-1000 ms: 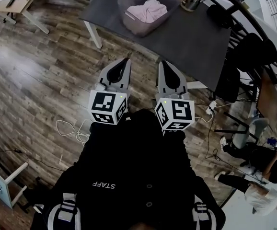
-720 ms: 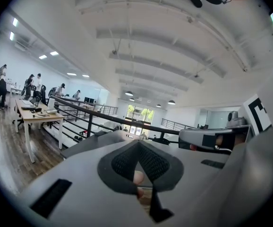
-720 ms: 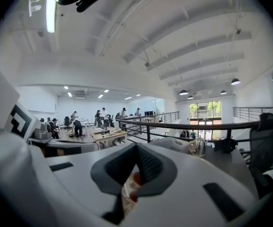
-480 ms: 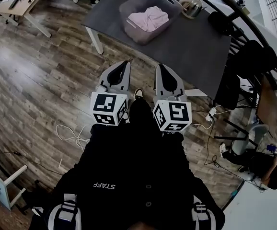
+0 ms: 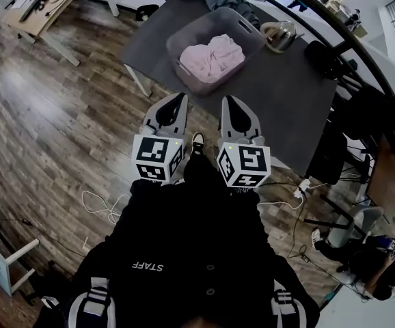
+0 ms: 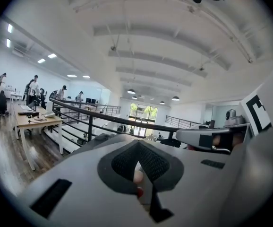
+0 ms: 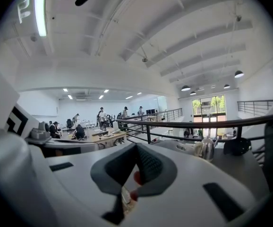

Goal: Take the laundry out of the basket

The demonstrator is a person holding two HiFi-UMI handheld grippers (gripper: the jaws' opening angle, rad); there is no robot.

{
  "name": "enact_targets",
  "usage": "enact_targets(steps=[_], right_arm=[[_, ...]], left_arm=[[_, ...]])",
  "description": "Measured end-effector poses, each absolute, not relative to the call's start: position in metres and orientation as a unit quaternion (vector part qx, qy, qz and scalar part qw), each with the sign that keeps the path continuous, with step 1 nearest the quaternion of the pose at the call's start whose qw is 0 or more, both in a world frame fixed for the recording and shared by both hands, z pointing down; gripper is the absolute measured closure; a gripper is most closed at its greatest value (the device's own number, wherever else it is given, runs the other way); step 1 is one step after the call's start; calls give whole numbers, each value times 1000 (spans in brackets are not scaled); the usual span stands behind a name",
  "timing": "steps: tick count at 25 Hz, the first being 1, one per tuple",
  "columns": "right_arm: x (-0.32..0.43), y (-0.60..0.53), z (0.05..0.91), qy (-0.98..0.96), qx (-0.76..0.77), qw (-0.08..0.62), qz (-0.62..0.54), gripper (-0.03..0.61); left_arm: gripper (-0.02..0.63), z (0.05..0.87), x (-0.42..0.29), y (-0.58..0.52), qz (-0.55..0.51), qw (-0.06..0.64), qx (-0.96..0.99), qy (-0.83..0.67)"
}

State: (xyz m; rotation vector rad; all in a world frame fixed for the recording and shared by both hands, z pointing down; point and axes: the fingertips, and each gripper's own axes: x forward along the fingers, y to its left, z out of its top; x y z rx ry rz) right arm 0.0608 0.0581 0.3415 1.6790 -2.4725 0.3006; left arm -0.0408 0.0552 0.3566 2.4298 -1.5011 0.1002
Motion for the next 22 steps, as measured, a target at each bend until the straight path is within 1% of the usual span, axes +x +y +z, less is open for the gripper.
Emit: enact_targets(steps=[11,16,22], right_arm=[[117,-69,339,-809,575,48,116,565],[133,-115,340,-807,575,58,121,565],[130,-148,362,-808,565,82,144,565]], left_arm=[[615,359,-2,-72,63,133,841,-521],[615,366,3,-116,66,150,835,-525],[615,377,2,-151,76,165,832,-524]])
